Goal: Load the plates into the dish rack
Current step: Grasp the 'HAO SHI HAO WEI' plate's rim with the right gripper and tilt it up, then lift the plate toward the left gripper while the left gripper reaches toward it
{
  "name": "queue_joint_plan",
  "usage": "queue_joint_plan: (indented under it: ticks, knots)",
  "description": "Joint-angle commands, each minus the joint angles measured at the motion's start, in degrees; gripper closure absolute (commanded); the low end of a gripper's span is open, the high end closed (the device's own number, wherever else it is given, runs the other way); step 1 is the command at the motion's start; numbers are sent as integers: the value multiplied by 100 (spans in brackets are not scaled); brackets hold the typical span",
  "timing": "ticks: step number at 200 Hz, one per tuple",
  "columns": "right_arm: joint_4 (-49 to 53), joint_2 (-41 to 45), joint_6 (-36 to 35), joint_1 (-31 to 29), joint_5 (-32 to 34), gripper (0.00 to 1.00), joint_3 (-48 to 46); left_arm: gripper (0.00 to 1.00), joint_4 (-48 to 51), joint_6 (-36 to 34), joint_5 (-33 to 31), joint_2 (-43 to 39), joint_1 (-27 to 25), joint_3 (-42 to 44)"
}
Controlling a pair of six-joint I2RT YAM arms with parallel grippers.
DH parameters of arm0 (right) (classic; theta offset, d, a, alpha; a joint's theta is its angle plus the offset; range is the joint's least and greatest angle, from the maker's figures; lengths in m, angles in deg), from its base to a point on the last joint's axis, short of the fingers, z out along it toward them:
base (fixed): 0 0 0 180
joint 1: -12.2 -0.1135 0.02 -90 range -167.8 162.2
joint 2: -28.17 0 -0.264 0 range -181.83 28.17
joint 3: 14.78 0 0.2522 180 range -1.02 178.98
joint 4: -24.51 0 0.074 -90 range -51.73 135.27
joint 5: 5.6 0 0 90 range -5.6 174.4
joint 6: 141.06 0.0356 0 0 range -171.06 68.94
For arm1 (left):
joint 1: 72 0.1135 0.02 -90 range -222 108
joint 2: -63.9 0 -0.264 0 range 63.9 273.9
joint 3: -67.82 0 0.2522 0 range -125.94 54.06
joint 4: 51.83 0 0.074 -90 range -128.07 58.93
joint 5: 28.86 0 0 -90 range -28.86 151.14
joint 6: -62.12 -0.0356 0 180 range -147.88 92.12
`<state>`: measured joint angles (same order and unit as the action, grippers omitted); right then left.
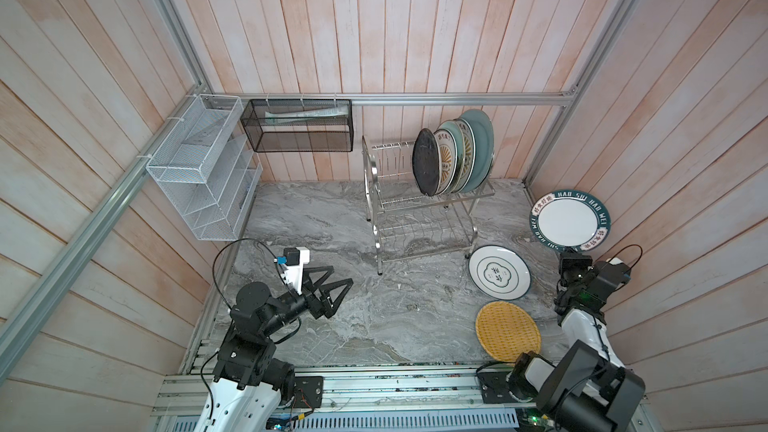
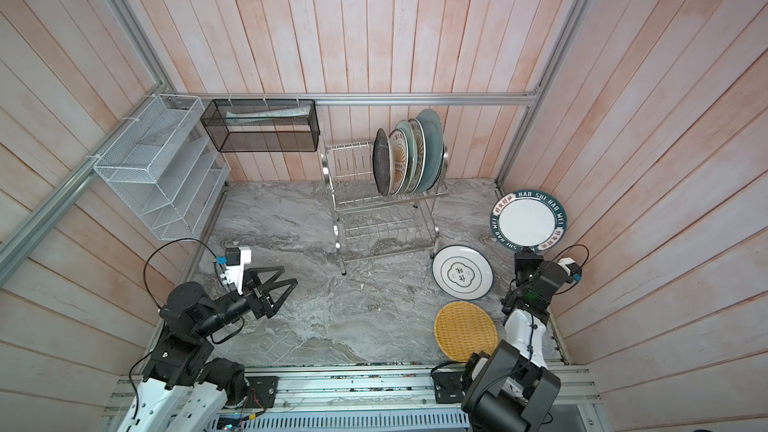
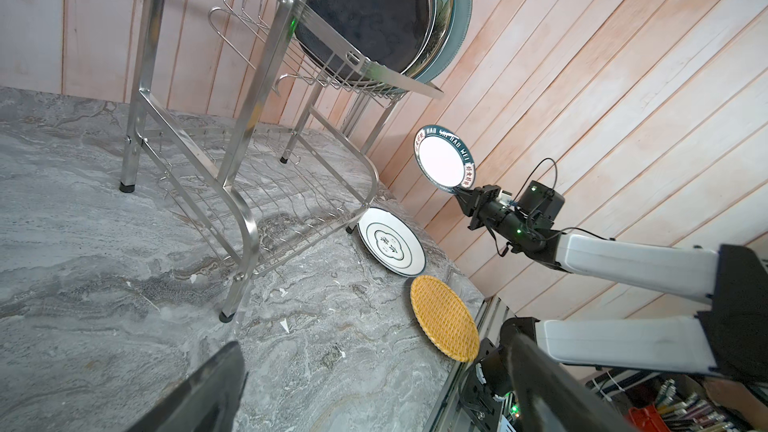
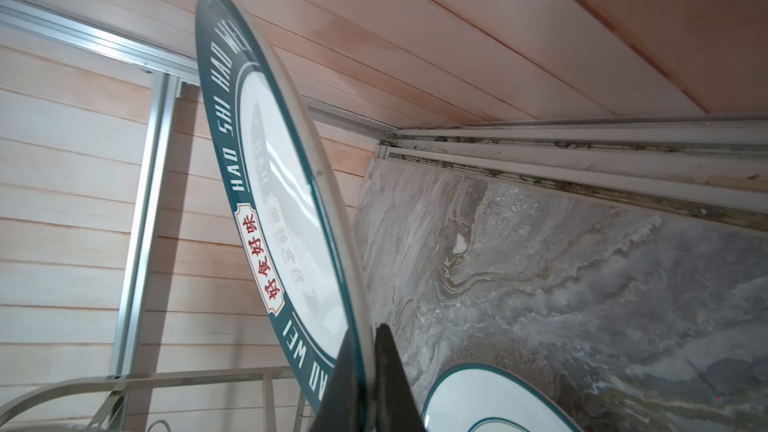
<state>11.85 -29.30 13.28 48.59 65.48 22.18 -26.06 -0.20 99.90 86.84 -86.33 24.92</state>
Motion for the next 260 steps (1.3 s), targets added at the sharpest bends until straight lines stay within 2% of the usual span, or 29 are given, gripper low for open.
queue_joint_plan:
  ticks: [1, 34, 58, 90, 112, 135, 160, 185, 211, 237, 260]
  knots:
    - [521, 695, -435, -63, 9, 100, 215, 0, -68, 43, 29, 8, 30, -95]
    - [1389, 1563, -1010, -247, -122, 100, 560, 0, -74, 71, 0, -5, 30, -96]
    - [2187, 1688, -1602, -589, -102, 100, 938, 0, -99, 191, -21, 65, 28, -100]
    - [2995, 2185, -2056, -967, 219, 100, 1074, 0, -439, 711, -46, 165, 29, 57]
    - [3588, 2213, -2252, -1168, 93, 100, 1127, 2, -969, 1223, 68, 232, -11, 380]
    - [3971, 2493, -2384, -1261, -32, 100, 1069, 3, -1010, 1356, -40, 327, -223, 448]
    - [4397, 2539, -2586, -1451, -348, 100, 1200, 3, -857, 1376, -591, 412, -805, 349]
    - [4727, 2568, -2686, -1894, -306, 100, 1364, 3, -989, 1437, -1114, 743, -1512, 293]
    - [5035, 2462, -2693, -2298, -259, 100, 1514, 3, -1155, 1150, -1959, 1127, -2408, 240]
    - [5314, 2339, -2605, -2690, -146, 100, 1665, 5, -1572, 904, -2471, 1500, -3081, 235]
    - [5513, 2295, -2457, -2975, -2, 100, 1710, 6, -1986, 378, -3062, 1856, -3794, 153]
